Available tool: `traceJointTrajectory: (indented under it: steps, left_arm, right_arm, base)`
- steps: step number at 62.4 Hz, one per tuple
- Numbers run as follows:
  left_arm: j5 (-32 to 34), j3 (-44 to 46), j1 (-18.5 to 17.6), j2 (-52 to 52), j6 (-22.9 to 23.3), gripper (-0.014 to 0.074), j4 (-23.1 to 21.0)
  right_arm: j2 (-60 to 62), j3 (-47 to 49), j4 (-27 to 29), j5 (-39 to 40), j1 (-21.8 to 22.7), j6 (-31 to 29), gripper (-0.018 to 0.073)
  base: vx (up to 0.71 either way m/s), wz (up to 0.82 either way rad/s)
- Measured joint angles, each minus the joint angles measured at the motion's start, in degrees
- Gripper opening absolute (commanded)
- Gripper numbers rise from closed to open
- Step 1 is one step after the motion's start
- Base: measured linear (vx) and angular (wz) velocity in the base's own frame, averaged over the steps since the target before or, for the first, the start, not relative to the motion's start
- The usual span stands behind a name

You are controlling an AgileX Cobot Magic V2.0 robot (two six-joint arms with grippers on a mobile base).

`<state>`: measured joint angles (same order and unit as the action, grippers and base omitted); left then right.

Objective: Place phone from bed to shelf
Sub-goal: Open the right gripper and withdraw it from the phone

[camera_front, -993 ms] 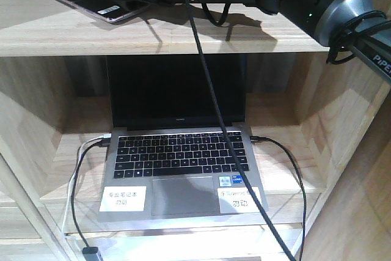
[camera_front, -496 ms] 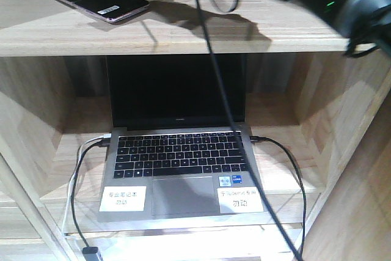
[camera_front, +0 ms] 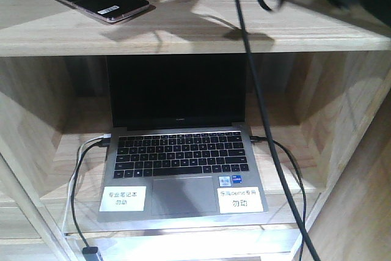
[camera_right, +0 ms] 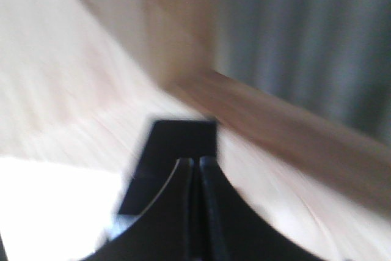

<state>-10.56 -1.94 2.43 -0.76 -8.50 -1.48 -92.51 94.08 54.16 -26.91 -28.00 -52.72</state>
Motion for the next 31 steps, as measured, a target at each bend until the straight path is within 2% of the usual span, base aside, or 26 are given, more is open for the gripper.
traceJointTrajectory:
  steps: [13, 31]
  left_arm:
    - [0.00, 0.00, 0.00, 0.00, 0.00, 0.0001, 0.00]
    - [0.00, 0.00, 0.00, 0.00, 0.00, 0.0001, 0.00]
  right_arm:
    - [11.44, -13.73, 2.86, 4.27, 0.05, -4.93, -0.0009]
    - [29.96, -31.51, 4.61, 9.96, 0.05, -5.97, -0.0009]
  base:
    - [0.00, 0.00]
    - [0.00, 0.00]
